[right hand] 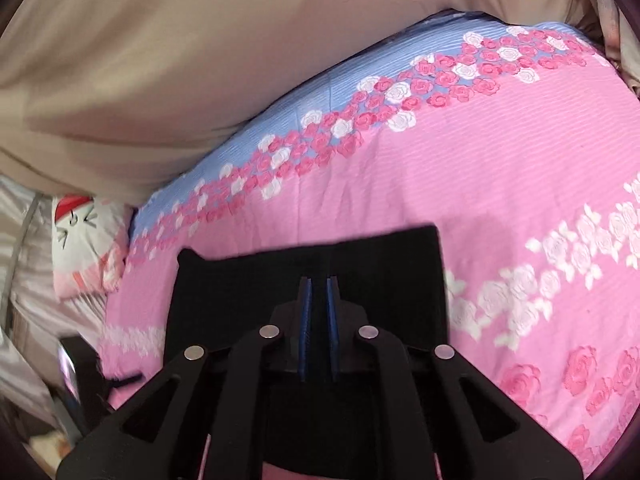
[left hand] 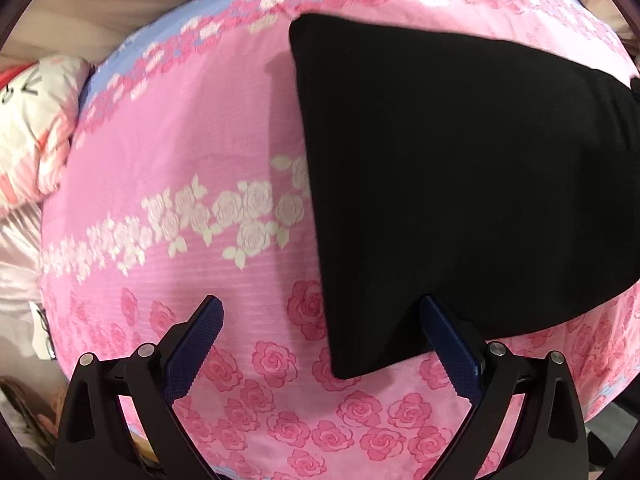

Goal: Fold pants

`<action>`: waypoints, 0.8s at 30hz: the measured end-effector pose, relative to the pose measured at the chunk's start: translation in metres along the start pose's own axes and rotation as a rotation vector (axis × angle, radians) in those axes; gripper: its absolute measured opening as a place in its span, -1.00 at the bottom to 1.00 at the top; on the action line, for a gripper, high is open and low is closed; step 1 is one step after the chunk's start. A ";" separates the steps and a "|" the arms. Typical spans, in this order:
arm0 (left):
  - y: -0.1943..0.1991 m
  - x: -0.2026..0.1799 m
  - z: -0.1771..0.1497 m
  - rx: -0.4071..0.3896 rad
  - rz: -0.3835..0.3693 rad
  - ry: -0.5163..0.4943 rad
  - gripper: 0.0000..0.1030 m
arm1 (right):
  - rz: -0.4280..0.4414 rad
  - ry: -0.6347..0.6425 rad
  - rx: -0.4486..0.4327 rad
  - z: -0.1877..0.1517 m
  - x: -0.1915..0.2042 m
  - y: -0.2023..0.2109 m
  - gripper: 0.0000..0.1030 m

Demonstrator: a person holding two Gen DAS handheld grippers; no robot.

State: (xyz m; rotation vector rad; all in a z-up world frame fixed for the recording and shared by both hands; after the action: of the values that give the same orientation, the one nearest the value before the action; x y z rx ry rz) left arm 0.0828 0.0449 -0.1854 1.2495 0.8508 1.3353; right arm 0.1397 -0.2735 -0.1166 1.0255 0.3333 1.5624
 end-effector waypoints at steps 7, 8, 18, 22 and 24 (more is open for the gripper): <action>0.011 -0.034 0.009 -0.032 0.036 -0.089 0.89 | -0.001 -0.212 -0.020 -0.016 -0.041 -0.006 -0.76; 0.012 -0.037 0.010 -0.042 0.042 -0.098 0.89 | 0.024 -0.199 -0.045 -0.012 -0.034 0.000 -0.76; 0.016 -0.053 0.008 -0.045 0.066 -0.120 0.89 | 0.025 -0.189 -0.003 -0.015 -0.046 -0.027 -0.83; 0.014 -0.051 0.009 -0.044 0.068 -0.106 0.89 | -0.001 -0.152 -0.015 -0.015 -0.031 -0.005 -0.75; 0.014 -0.049 0.009 -0.041 0.061 -0.095 0.89 | 0.005 -0.154 -0.021 -0.020 -0.026 0.007 -0.74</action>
State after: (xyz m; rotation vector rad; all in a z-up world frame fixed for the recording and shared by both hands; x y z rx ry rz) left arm 0.0823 -0.0068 -0.1803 1.3050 0.7212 1.3243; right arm 0.1182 -0.2923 -0.1335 1.1229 0.2077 1.4781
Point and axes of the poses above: each gripper's, at about its wrist camera, not at the fingertips, and y roughly against the way its jaws point, x to its left, z to its top, the point moved 3 cm from there along -y, roughly the way its jaws point, and after that the axes turned 10 degrees about y, right-handed, at the moved point
